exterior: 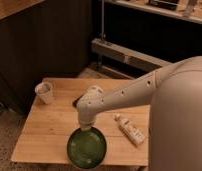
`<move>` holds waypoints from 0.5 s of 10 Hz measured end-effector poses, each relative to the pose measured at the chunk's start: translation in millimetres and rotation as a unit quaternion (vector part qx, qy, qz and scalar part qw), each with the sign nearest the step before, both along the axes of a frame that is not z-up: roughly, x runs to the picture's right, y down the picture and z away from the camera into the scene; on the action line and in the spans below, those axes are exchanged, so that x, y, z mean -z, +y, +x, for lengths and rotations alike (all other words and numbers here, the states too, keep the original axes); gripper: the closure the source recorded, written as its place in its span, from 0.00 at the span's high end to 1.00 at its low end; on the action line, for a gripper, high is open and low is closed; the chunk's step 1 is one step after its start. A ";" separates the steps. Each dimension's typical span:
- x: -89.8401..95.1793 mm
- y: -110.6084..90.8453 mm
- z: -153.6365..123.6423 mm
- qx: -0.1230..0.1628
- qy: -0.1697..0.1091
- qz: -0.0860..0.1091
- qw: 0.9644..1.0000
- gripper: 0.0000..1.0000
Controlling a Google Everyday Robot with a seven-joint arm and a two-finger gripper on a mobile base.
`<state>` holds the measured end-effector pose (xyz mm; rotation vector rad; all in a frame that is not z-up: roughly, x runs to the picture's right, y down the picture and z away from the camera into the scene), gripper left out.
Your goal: Drag the ceramic bowl in a circle
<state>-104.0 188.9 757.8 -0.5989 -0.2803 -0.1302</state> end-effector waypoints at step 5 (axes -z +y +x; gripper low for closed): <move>7.5 1.2 -38.3 0.037 -0.028 0.001 0.999 0.00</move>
